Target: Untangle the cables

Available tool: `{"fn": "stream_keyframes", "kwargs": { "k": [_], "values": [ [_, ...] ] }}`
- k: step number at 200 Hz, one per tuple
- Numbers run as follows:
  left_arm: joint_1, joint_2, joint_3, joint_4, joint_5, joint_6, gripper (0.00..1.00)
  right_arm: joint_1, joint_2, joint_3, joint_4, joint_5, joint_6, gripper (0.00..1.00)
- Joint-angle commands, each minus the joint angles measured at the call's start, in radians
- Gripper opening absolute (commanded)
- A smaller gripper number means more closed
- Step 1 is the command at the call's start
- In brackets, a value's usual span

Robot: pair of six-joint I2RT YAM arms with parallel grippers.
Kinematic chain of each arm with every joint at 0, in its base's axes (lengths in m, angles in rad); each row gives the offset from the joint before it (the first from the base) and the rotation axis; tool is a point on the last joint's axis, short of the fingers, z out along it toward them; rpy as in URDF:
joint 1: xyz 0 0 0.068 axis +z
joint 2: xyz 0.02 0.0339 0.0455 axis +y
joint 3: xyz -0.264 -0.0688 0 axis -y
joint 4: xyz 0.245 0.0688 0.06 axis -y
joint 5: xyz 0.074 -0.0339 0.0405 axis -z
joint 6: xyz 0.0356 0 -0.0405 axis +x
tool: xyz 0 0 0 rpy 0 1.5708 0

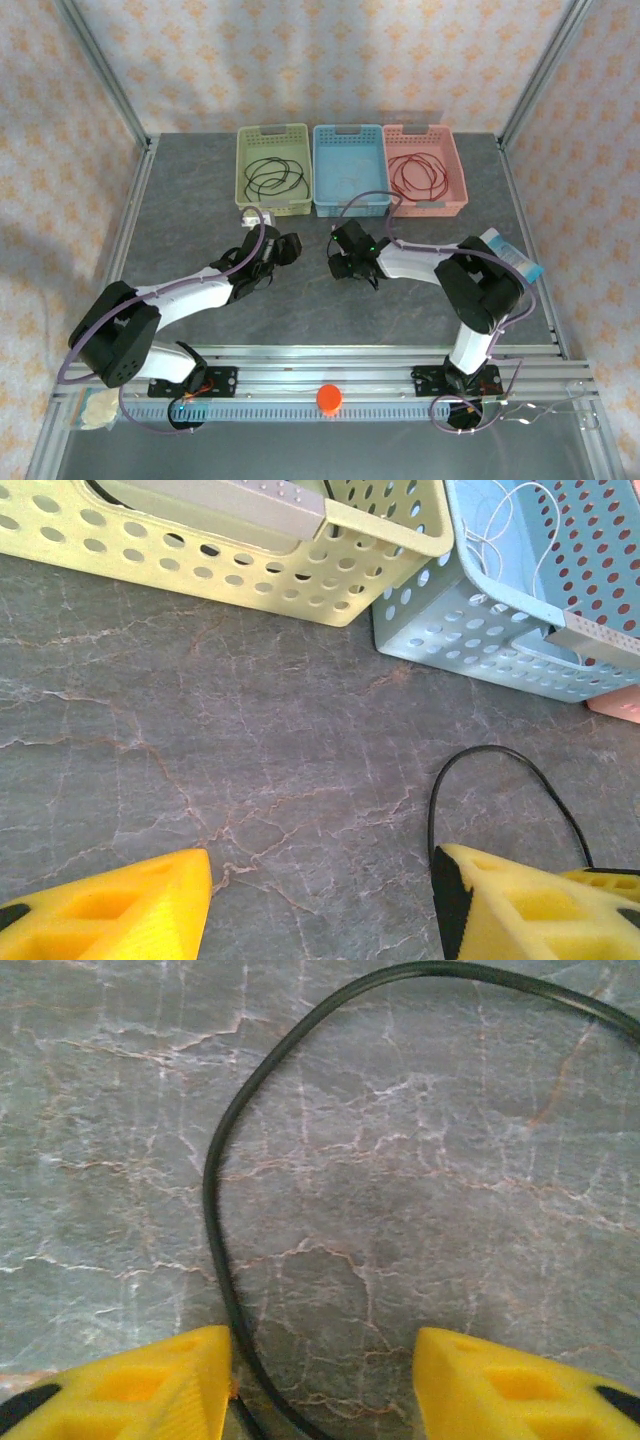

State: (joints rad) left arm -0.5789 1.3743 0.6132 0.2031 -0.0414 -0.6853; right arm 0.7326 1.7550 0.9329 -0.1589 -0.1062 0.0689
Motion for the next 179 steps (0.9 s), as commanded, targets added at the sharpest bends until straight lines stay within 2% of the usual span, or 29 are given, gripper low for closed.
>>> {"fn": "stream_keyframes", "kwargs": {
  "k": [1,36,66,114,179],
  "values": [
    [0.005,-0.006,-0.01,0.039,0.018,-0.026,0.62,0.019,0.066,-0.01,-0.023,-0.028,0.008,0.46],
    [0.005,-0.002,-0.035,0.094,0.063,-0.07,0.66,0.02,0.048,-0.024,-0.009,-0.062,0.015,0.26],
    [0.005,0.033,-0.031,0.152,0.156,-0.1,0.75,0.021,-0.029,-0.059,0.036,-0.116,0.015,0.18],
    [0.005,0.088,0.001,0.177,0.216,-0.141,0.77,0.021,-0.148,-0.109,0.093,-0.171,0.019,0.13],
    [0.004,0.192,0.046,0.203,0.295,-0.179,0.78,0.018,-0.255,-0.146,0.104,-0.216,0.015,0.11]
  ]
}}
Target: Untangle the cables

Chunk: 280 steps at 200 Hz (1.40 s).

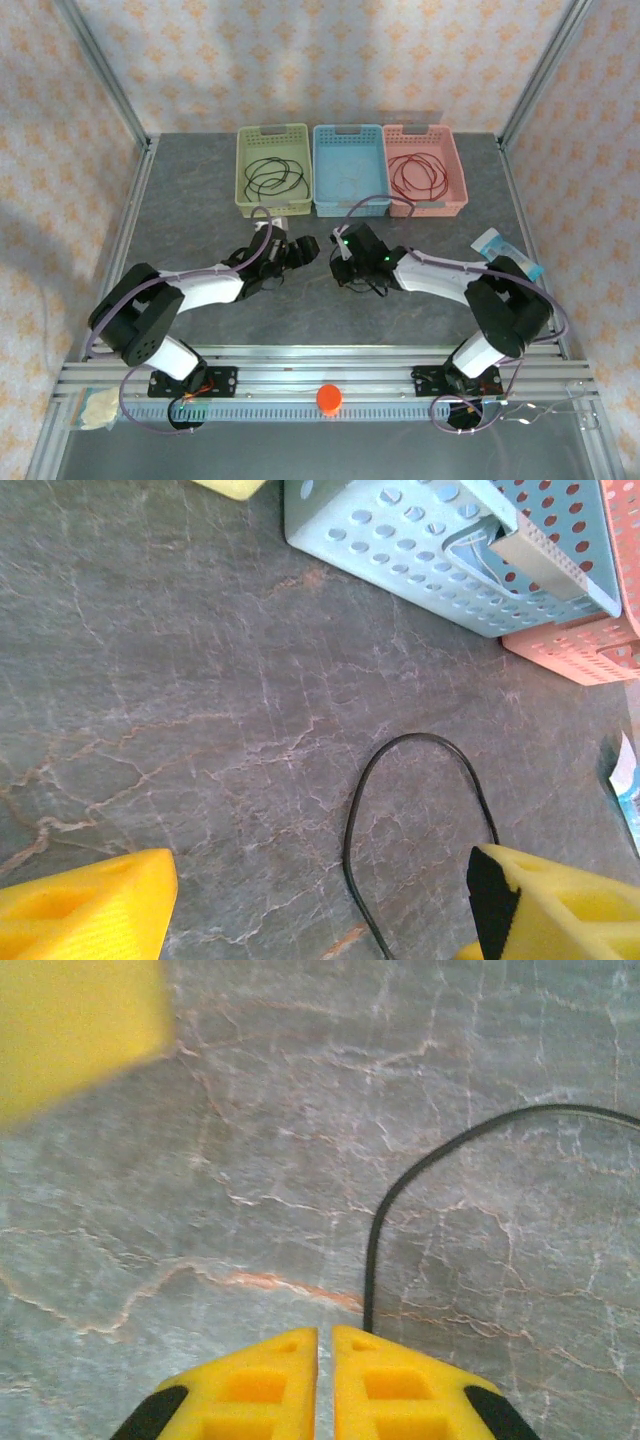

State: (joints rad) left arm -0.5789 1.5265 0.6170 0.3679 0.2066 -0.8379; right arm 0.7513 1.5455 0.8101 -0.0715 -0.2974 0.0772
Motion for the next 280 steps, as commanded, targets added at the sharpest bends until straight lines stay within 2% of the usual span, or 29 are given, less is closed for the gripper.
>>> {"fn": "stream_keyframes", "kwargs": {
  "k": [1,27,47,67,103,142,192,215,244,280],
  "values": [
    [0.004,0.04,0.044,0.039,0.048,-0.027,0.78,0.0,-0.047,-0.024,0.016,-0.026,0.006,0.11],
    [0.002,0.082,0.06,0.063,0.076,-0.045,0.78,0.0,-0.074,-0.029,0.007,-0.035,0.006,0.11],
    [0.002,0.061,0.044,0.042,0.014,-0.065,0.75,0.0,-0.05,-0.003,-0.044,0.039,0.011,0.14],
    [0.008,-0.008,-0.007,0.029,-0.076,-0.091,0.75,0.002,0.009,0.04,-0.089,0.085,0.019,0.21],
    [0.035,-0.122,-0.085,0.022,-0.136,-0.097,0.75,0.006,0.1,0.113,-0.106,0.093,0.028,0.39],
    [0.045,-0.165,-0.113,0.008,-0.148,-0.093,0.75,0.02,0.175,0.175,-0.135,0.1,0.016,0.41],
    [0.046,-0.159,-0.118,0.02,-0.145,-0.1,0.75,0.031,0.243,0.21,-0.19,0.161,0.011,0.4],
    [0.046,-0.155,-0.114,0.021,-0.142,-0.099,0.75,0.038,0.268,0.213,-0.206,0.173,0.01,0.36],
    [0.046,-0.154,-0.111,0.017,-0.141,-0.094,0.75,0.04,0.314,0.206,-0.226,0.187,0.021,0.27],
    [0.046,-0.125,-0.109,0.038,-0.108,-0.103,0.75,0.04,0.325,0.189,-0.223,0.195,0.043,0.1]
  ]
}}
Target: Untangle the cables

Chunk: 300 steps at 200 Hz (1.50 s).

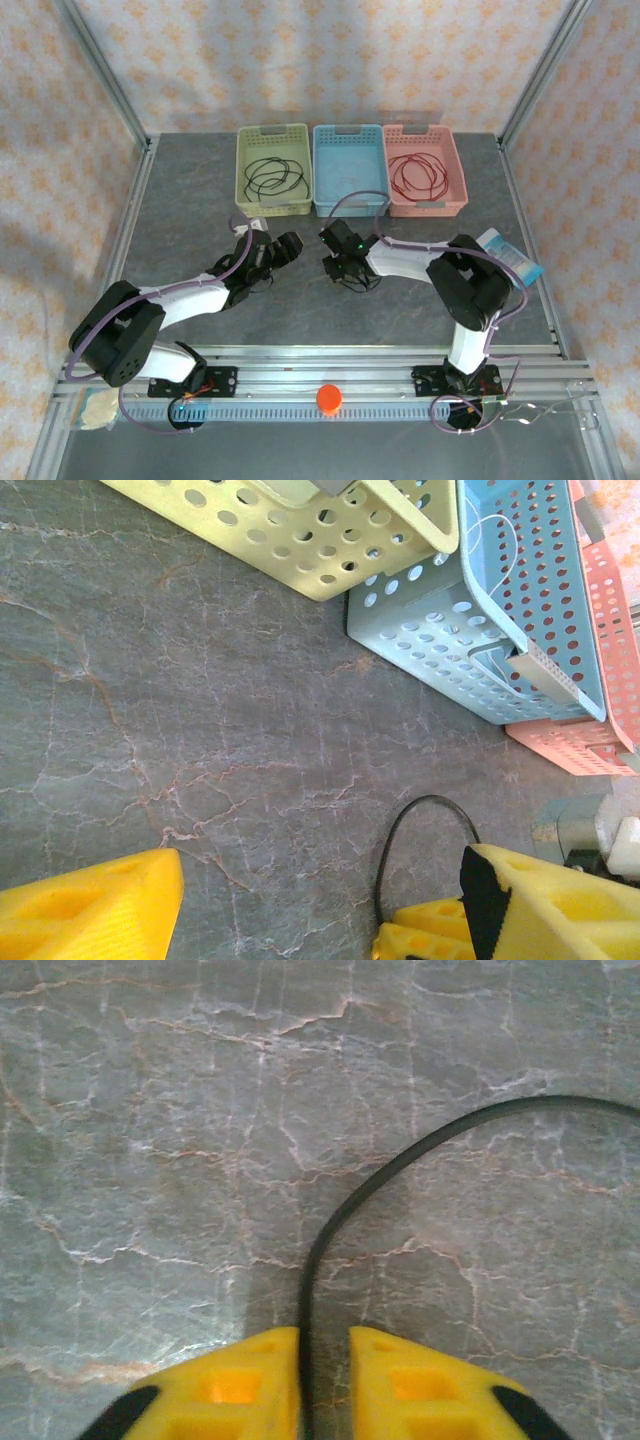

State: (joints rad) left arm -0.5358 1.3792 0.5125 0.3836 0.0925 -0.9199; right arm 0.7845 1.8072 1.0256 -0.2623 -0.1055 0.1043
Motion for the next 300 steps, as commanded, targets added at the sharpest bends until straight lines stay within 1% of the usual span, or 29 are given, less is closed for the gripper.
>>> {"fn": "stream_keyframes", "kwargs": {
  "k": [1,17,30,71,103,146,181,214,260,300],
  "values": [
    [0.002,0.024,-0.006,0.023,0.006,-0.021,0.75,0.007,0.062,-0.028,-0.032,0.003,0.016,0.1],
    [0.002,0.046,-0.005,0.05,0.03,-0.031,0.75,0.007,0.033,-0.042,-0.011,-0.005,0.022,0.02],
    [-0.003,0.064,-0.001,0.071,0.044,-0.039,0.75,0.007,-0.005,-0.062,0.02,-0.019,0.027,0.0],
    [-0.036,0.147,0.048,0.106,0.087,-0.054,0.75,0.007,-0.167,-0.161,0.152,-0.071,0.031,0.0],
    [-0.06,0.222,0.09,0.129,0.124,-0.072,0.73,0.007,-0.257,-0.229,0.21,-0.095,0.024,0.0],
    [-0.088,0.307,0.14,0.148,0.171,-0.094,0.69,0.006,-0.307,-0.27,0.234,-0.127,0.013,0.0],
    [-0.097,0.361,0.154,0.213,0.21,-0.128,0.65,0.006,-0.328,-0.28,0.234,-0.168,-0.01,0.0],
    [-0.107,0.41,0.186,0.234,0.238,-0.141,0.62,0.007,-0.341,-0.288,0.243,-0.195,-0.017,0.0],
    [-0.123,0.472,0.215,0.279,0.28,-0.164,0.5,0.007,-0.354,-0.291,0.25,-0.199,-0.014,0.0],
    [-0.133,0.491,0.233,0.3,0.291,-0.174,0.26,0.006,-0.355,-0.291,0.25,-0.196,-0.013,0.0]
  ]
}}
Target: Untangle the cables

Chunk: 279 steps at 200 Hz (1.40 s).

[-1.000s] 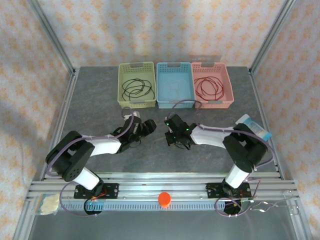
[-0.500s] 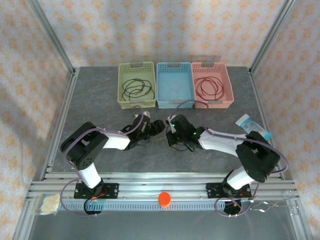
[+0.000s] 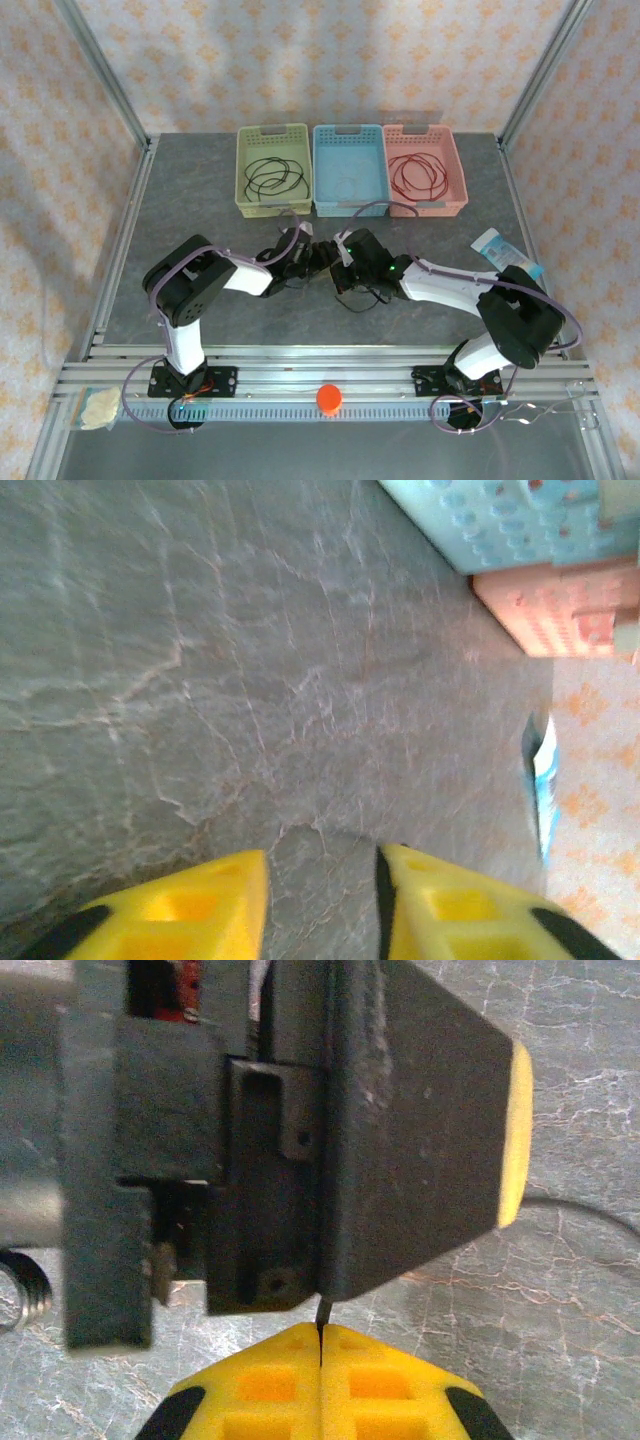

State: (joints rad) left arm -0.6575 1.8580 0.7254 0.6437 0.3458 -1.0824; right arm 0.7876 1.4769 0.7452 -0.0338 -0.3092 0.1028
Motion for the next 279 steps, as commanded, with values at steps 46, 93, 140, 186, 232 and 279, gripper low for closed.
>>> {"fn": "stream_keyframes", "kwargs": {
  "k": [46,93,140,186,232,279],
  "values": [
    [-0.01,-0.06,0.002,0.018,0.005,0.01,0.0,0.003,-0.062,-0.015,0.0,0.052,-0.009,0.0],
    [0.003,-0.248,-0.002,-0.107,-0.058,0.11,0.0,0.004,-0.256,-0.005,-0.045,0.129,0.015,0.51],
    [0.056,-0.521,0.08,-0.369,-0.154,0.295,0.0,0.002,-0.432,0.058,-0.079,0.421,0.091,0.73],
    [0.232,-0.652,0.184,-0.525,-0.223,0.402,0.0,-0.038,-0.383,0.131,-0.128,0.623,0.186,0.84],
    [0.403,-0.531,0.353,-0.495,-0.185,0.455,0.0,-0.07,-0.321,0.144,-0.098,0.611,0.224,0.83],
    [0.489,-0.272,0.598,-0.471,-0.115,0.486,0.0,-0.079,-0.267,0.164,-0.095,0.612,0.23,0.83]
  ]
}}
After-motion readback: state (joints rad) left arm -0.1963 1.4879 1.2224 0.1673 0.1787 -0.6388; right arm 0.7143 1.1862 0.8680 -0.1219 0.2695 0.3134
